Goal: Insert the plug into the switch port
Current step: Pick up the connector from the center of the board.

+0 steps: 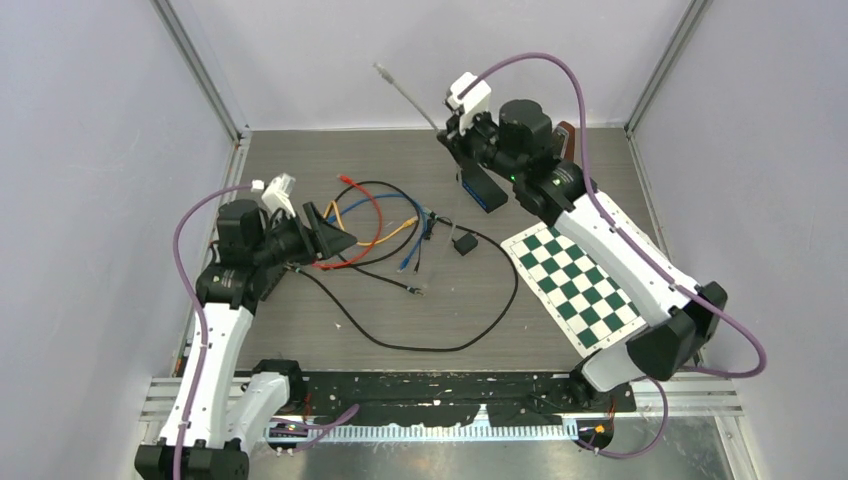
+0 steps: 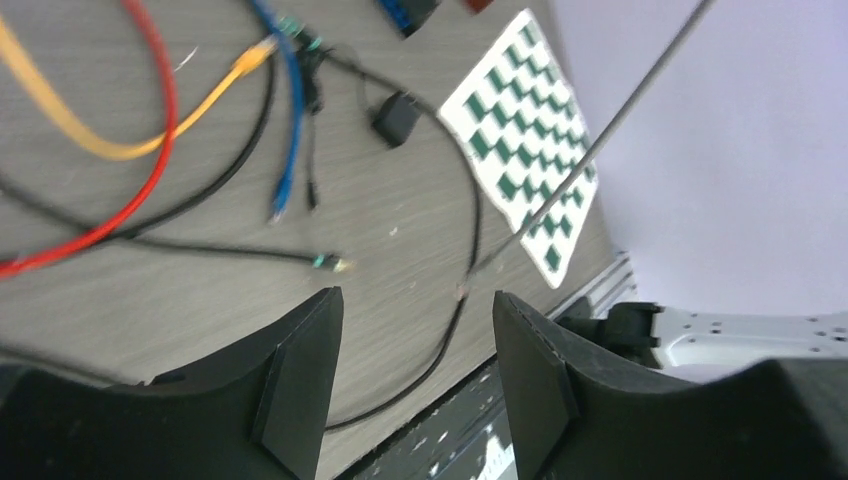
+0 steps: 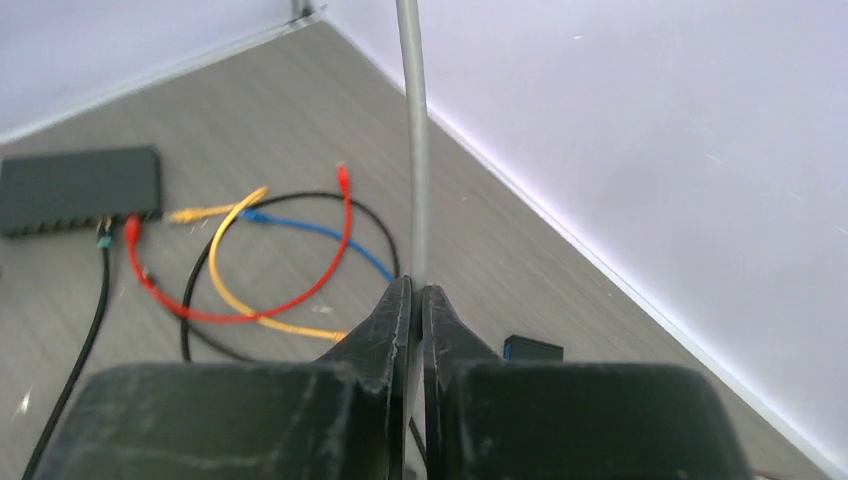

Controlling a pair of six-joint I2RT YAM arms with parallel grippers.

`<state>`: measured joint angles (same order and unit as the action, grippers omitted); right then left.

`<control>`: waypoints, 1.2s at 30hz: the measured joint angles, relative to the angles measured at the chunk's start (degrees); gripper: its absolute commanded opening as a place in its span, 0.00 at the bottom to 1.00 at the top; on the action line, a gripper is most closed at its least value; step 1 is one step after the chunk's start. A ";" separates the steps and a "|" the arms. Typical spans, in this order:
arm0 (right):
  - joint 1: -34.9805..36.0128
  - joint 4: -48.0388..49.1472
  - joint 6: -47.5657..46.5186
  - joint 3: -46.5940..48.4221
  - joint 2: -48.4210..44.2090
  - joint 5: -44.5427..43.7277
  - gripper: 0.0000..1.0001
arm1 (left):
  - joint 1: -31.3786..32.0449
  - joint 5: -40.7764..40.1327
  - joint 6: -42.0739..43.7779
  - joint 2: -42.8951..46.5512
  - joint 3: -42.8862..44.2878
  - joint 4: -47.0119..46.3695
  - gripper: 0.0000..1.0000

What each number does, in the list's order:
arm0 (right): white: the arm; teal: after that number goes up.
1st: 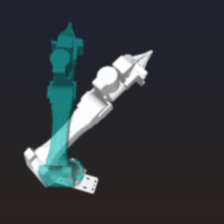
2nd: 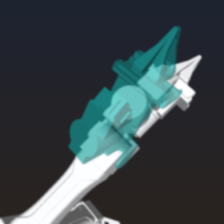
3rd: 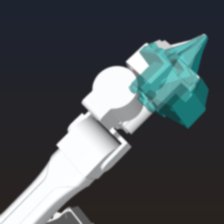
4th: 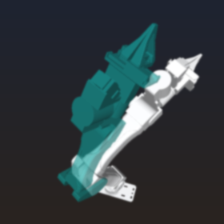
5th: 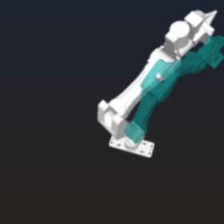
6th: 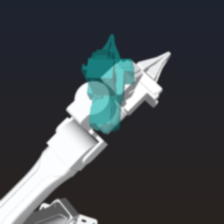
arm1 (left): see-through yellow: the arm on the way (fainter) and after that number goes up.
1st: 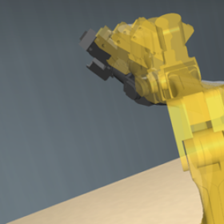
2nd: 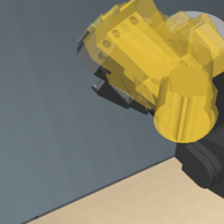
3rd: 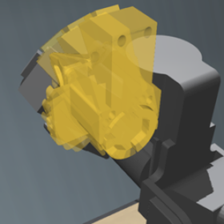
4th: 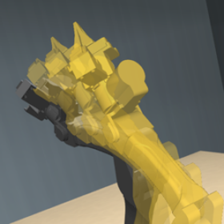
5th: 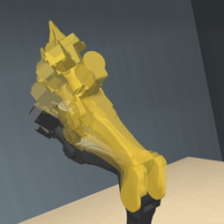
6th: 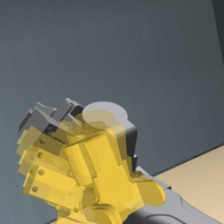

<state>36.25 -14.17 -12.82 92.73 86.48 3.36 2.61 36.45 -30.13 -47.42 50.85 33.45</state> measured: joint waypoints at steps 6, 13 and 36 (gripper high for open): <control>0.09 -3.89 -4.74 -8.22 -5.75 11.13 0.05 | 0.11 10.08 -7.06 -5.64 0.07 -18.29 0.59; 0.28 -6.32 -4.81 -20.11 -11.76 20.06 0.05 | 0.81 16.72 -8.44 -7.13 0.31 -34.69 0.62; 0.39 -8.28 -3.80 -23.93 -14.88 35.17 0.05 | 0.81 25.27 -7.02 -11.17 1.68 -43.82 0.03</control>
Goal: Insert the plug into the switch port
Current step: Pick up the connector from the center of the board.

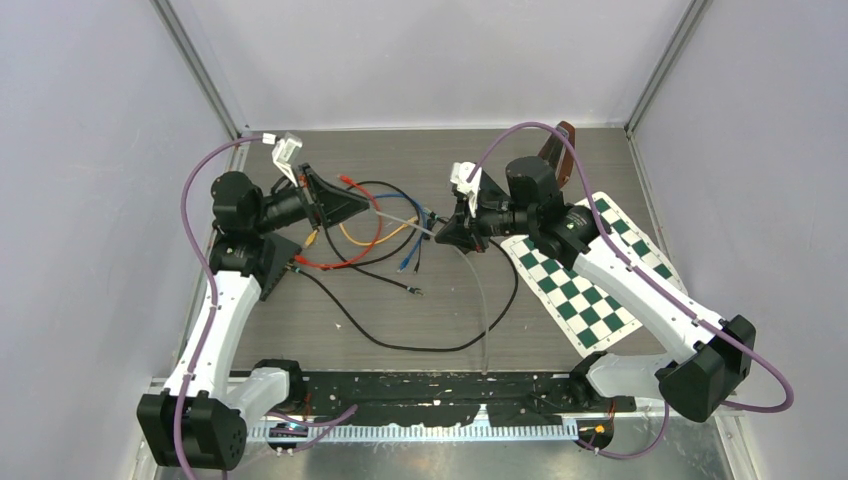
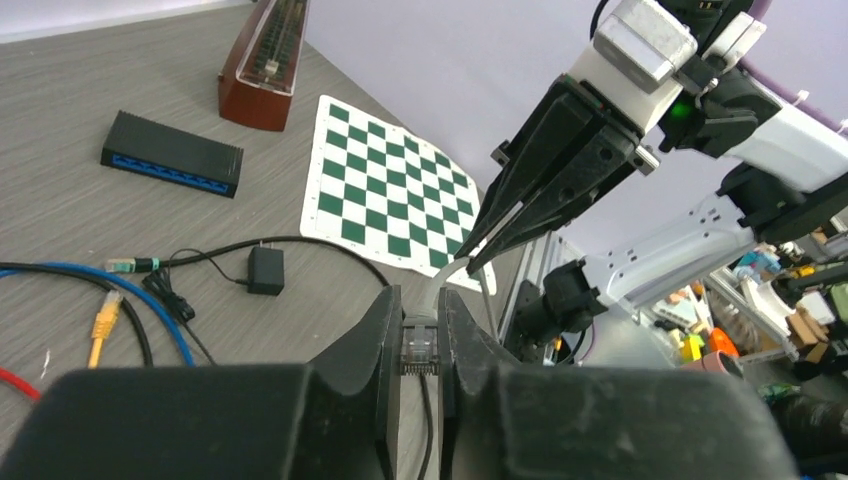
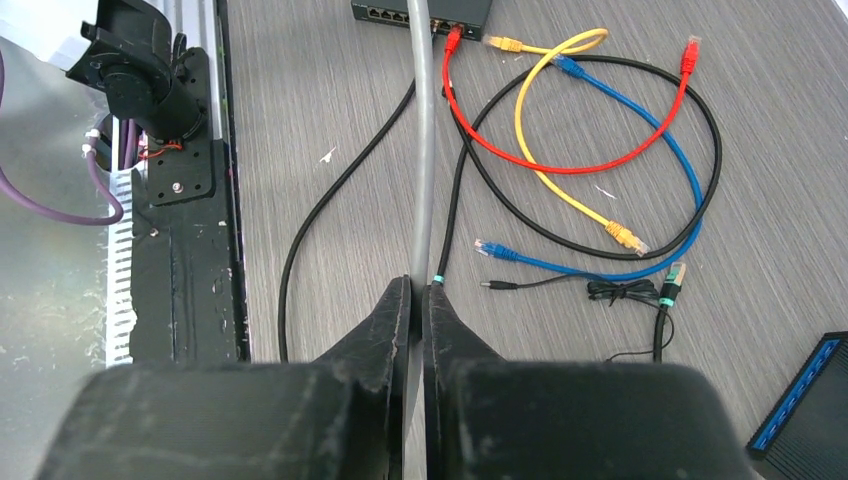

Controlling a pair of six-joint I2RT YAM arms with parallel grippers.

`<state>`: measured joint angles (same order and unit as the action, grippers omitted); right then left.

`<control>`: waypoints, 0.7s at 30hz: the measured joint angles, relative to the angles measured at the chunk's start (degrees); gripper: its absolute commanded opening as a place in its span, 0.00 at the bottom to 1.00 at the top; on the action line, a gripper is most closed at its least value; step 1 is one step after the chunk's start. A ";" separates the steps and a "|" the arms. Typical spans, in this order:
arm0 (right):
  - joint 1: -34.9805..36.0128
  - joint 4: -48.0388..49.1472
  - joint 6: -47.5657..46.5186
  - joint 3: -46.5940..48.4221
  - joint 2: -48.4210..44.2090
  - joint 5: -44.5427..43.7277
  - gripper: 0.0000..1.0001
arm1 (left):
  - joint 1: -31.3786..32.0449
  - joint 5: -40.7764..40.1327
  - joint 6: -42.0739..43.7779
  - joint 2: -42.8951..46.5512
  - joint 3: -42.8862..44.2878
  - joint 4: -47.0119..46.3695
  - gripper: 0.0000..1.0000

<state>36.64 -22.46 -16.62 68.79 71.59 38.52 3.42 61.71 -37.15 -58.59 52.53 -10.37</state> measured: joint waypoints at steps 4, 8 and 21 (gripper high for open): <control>0.00 -0.87 -0.22 0.04 0.04 -0.09 0.08 | 0.02 0.85 0.31 0.13 0.00 1.11 0.00; -0.02 -2.80 -0.72 1.49 0.87 -0.96 0.42 | 0.11 0.94 0.33 0.59 0.00 1.33 0.00; -0.55 7.85 13.29 15.04 12.83 8.00 0.64 | 1.01 4.33 -3.50 -1.60 -5.75 -22.25 0.00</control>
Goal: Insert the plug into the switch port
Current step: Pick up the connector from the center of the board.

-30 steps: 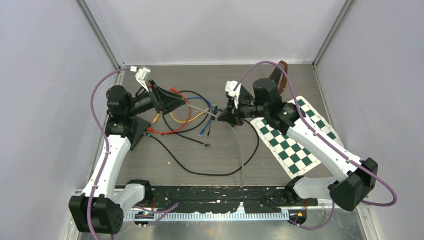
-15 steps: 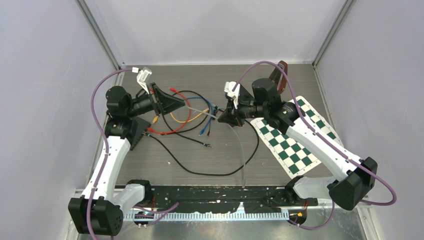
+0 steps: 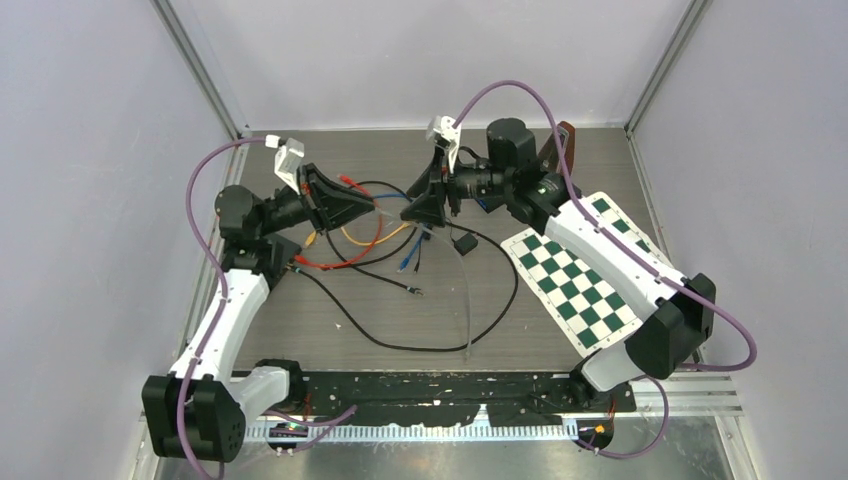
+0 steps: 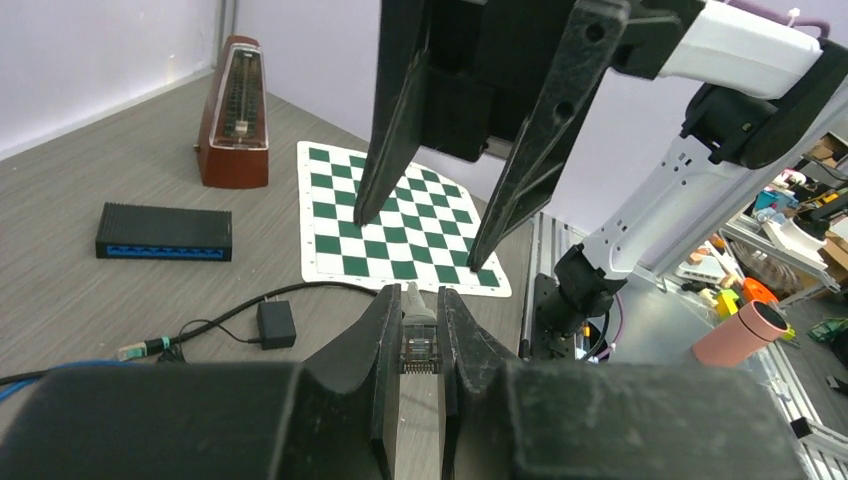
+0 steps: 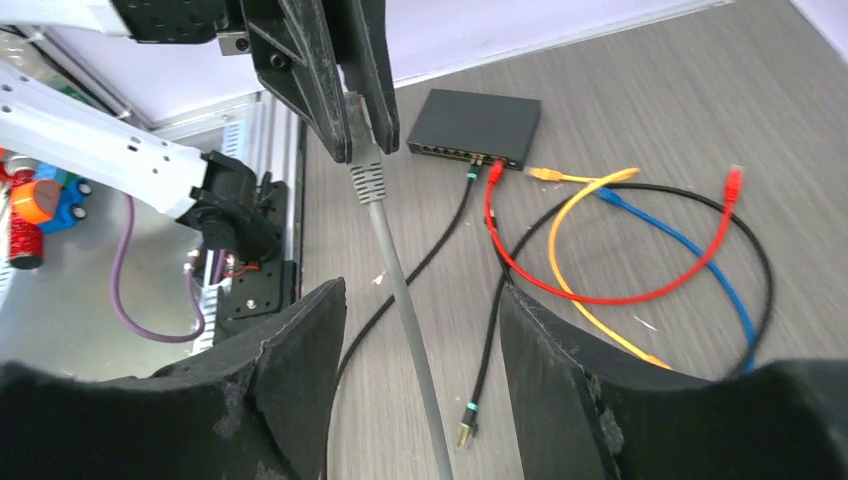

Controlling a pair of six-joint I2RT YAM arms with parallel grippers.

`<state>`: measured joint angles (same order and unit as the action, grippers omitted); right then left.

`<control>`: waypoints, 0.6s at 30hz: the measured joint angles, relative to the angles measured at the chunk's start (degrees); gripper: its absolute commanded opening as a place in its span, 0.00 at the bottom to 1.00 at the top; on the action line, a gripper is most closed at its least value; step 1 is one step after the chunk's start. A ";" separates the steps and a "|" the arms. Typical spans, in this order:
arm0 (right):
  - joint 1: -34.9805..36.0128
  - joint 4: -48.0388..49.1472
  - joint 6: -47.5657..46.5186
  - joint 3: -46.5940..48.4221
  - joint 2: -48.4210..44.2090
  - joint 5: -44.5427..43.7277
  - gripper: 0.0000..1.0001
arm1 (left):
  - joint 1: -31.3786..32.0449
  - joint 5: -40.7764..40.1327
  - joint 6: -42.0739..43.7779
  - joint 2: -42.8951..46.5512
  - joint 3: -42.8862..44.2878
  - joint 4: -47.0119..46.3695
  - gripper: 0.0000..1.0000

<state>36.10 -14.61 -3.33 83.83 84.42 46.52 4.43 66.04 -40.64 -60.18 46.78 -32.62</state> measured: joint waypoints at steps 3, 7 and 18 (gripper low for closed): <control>0.28 6.45 3.34 -3.48 0.83 2.71 0.64 | 0.24 0.59 -1.22 -1.09 0.00 -3.06 0.00; 1.09 15.15 7.54 -8.81 0.74 5.44 0.63 | 1.01 1.09 -1.97 -1.16 0.00 -5.49 0.00; 2.97 25.99 12.31 -9.60 1.25 7.43 0.42 | 3.28 1.11 -3.56 -1.44 0.00 -7.45 0.00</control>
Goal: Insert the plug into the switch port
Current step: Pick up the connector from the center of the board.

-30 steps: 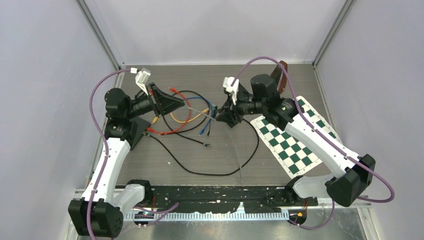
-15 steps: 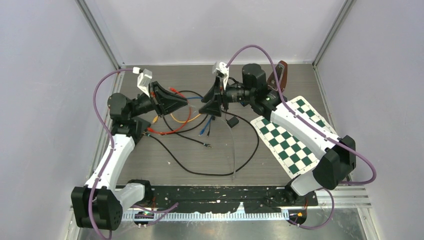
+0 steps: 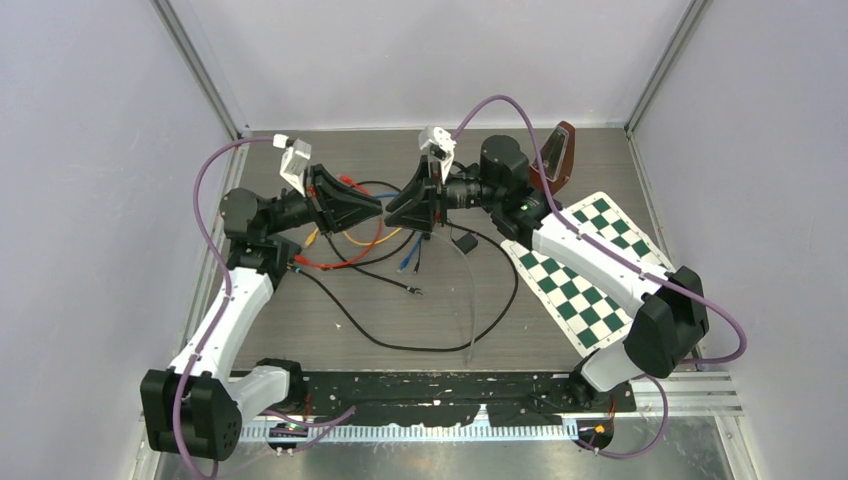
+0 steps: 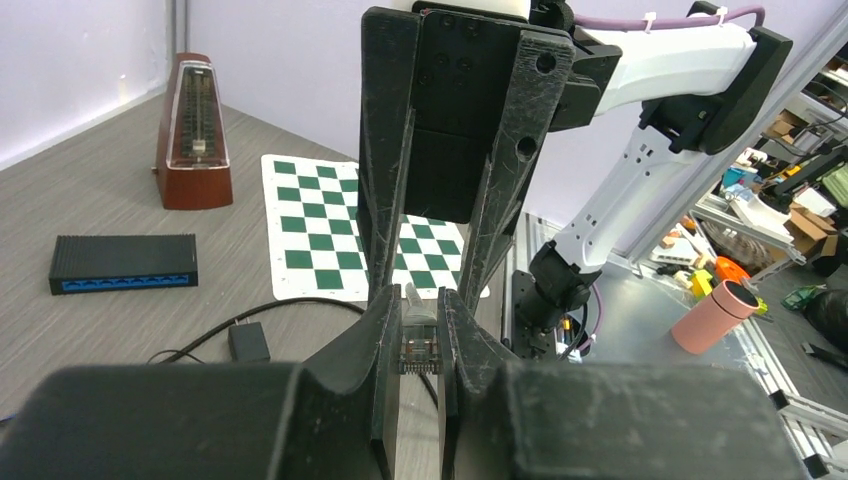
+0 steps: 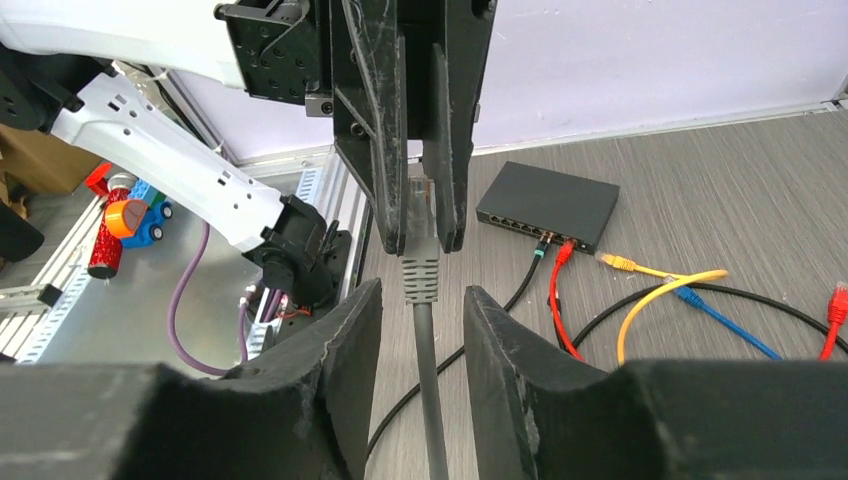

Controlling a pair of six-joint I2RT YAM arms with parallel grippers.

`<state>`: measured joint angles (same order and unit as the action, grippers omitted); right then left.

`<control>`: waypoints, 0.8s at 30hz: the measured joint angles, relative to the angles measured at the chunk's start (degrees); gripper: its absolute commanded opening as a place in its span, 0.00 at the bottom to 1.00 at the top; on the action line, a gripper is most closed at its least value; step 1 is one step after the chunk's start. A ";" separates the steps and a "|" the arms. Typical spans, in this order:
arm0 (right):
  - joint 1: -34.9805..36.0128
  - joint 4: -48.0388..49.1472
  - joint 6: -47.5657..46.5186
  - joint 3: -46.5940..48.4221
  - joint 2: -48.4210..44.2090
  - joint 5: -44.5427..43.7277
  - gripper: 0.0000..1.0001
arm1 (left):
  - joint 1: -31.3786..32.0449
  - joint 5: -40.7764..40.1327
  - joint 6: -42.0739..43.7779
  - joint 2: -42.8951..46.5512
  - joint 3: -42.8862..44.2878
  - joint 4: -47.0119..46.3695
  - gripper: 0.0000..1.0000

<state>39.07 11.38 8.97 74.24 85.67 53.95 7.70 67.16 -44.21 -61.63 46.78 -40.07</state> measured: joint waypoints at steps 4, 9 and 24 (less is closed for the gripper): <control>0.63 1.60 0.48 0.00 0.48 -0.02 0.38 | 0.07 -0.02 -0.61 -0.20 0.00 0.00 0.00; 1.27 3.80 1.07 0.00 0.85 -0.22 0.09 | 0.11 0.13 -1.92 -0.26 0.00 -0.55 0.00; 1.75 5.70 -3.72 -6.40 -1.81 -7.34 0.05 | 0.07 -12.63 13.90 1.77 7.87 29.64 1.00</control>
<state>40.82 17.08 5.26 67.83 83.85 46.61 7.77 54.52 -30.30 -59.86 54.65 -10.44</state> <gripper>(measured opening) 0.150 0.994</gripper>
